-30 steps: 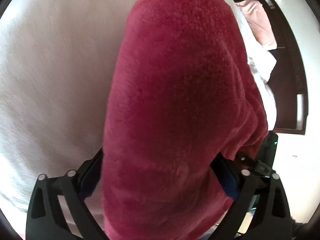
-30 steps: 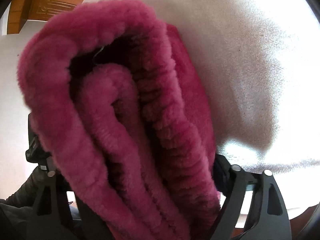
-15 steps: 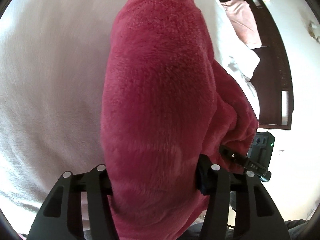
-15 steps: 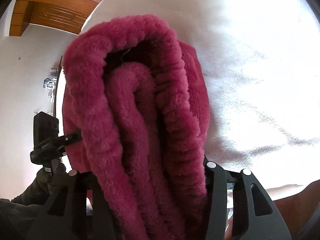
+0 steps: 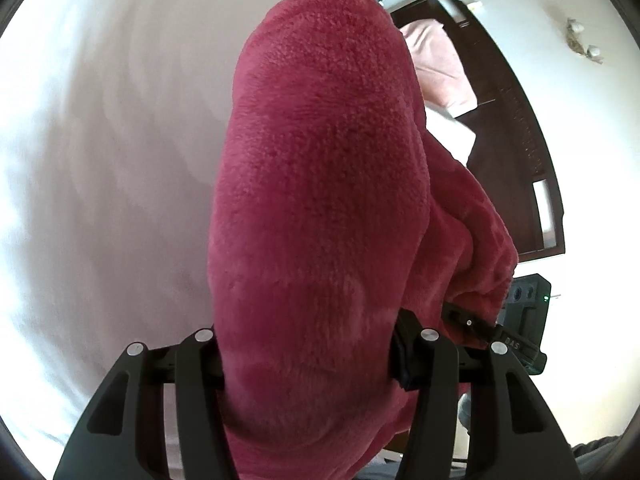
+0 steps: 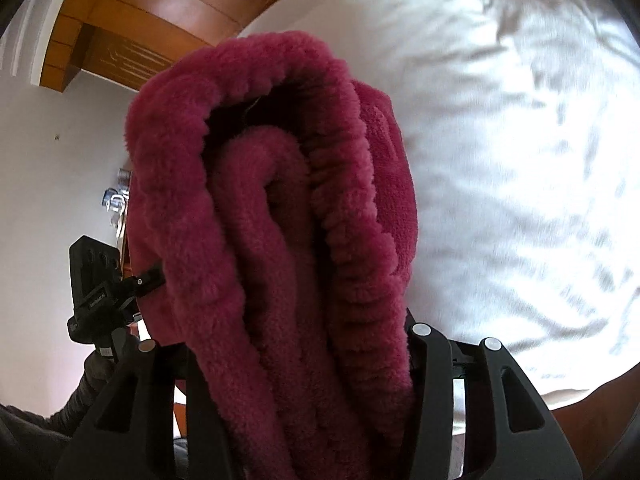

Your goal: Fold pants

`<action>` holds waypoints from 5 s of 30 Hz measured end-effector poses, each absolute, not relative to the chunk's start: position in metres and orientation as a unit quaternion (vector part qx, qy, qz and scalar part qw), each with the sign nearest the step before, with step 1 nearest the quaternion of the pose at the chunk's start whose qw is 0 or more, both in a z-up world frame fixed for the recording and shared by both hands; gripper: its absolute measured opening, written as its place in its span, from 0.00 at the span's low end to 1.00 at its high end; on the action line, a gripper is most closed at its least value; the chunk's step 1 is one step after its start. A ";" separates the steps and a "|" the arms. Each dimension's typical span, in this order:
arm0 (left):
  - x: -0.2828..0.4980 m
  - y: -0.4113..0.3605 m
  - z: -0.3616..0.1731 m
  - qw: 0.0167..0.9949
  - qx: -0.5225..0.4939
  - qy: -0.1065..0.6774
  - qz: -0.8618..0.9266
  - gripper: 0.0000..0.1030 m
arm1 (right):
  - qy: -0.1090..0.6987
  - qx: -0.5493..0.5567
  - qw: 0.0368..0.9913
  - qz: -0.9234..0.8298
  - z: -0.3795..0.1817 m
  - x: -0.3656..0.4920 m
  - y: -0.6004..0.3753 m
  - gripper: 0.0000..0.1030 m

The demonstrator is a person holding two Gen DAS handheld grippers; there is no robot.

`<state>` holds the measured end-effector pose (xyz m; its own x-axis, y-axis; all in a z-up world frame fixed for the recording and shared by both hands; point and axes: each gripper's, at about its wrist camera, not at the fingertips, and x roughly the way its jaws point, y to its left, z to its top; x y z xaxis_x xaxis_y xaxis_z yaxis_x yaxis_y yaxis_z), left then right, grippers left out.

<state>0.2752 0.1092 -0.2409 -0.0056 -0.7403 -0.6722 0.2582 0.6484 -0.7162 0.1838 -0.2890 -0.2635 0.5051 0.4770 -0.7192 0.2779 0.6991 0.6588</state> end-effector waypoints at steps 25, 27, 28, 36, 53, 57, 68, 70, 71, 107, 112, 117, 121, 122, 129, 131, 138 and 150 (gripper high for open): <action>0.410 0.017 -0.214 0.749 -0.206 0.574 -0.261 0.55 | 0.497 0.367 0.778 0.113 -0.258 0.330 -0.379 0.47; 0.423 0.005 -0.218 0.752 -0.201 0.574 -0.255 0.55 | 0.501 0.370 0.775 0.111 -0.257 0.340 -0.375 0.47; 0.429 -0.001 -0.221 0.754 -0.197 0.574 -0.252 0.55 | 0.502 0.369 0.774 0.111 -0.257 0.334 -0.362 0.47; 0.462 -0.027 -0.243 0.760 -0.177 0.584 -0.225 0.56 | 0.518 0.368 0.765 0.106 -0.269 0.355 -0.350 0.46; 0.501 -0.036 -0.277 0.757 -0.156 0.601 -0.204 0.63 | 0.545 0.359 0.752 0.089 -0.251 0.340 -0.307 0.53; 0.501 -0.035 -0.277 0.761 -0.146 0.600 -0.196 0.73 | 0.546 0.348 0.757 0.085 -0.241 0.328 -0.301 0.55; 0.492 -0.027 -0.253 0.779 -0.120 0.589 -0.177 0.73 | 0.512 0.313 0.799 0.036 -0.170 0.282 -0.299 0.58; 0.486 -0.022 -0.241 0.797 -0.108 0.572 -0.165 0.72 | 0.502 0.288 0.815 0.024 -0.152 0.277 -0.296 0.58; 0.483 -0.021 -0.233 0.807 -0.100 0.561 -0.158 0.72 | 0.493 0.263 0.829 0.018 -0.138 0.274 -0.290 0.58; 0.404 -0.100 -0.256 0.803 0.077 0.562 -0.182 0.76 | 0.480 0.079 0.873 0.030 -0.105 0.264 -0.218 0.60; 0.396 -0.103 -0.250 0.806 0.077 0.562 -0.168 0.76 | 0.487 0.053 0.871 0.029 -0.110 0.216 -0.205 0.60; 0.390 -0.106 -0.248 0.806 0.085 0.563 -0.160 0.77 | 0.507 0.025 0.861 0.014 -0.147 0.196 -0.200 0.60; 0.389 -0.097 -0.252 0.805 0.090 0.565 -0.155 0.77 | 0.537 0.055 0.842 0.006 -0.184 0.204 -0.210 0.63; 0.388 -0.092 -0.254 0.805 0.091 0.567 -0.152 0.77 | 0.542 0.076 0.837 0.009 -0.193 0.207 -0.214 0.66; 0.384 -0.072 -0.255 0.808 0.091 0.566 -0.137 0.77 | 0.547 0.083 0.833 -0.008 -0.205 0.210 -0.218 0.68; 0.382 -0.068 -0.252 0.811 0.092 0.562 -0.134 0.77 | 0.550 0.084 0.831 -0.010 -0.204 0.211 -0.219 0.68; 0.368 -0.068 -0.230 0.829 0.109 0.530 -0.143 0.77 | 0.532 0.045 0.844 -0.040 -0.178 0.194 -0.195 0.68; 0.345 -0.073 -0.179 0.856 0.121 0.472 -0.173 0.84 | 0.465 0.090 0.877 -0.084 -0.111 0.137 -0.211 0.70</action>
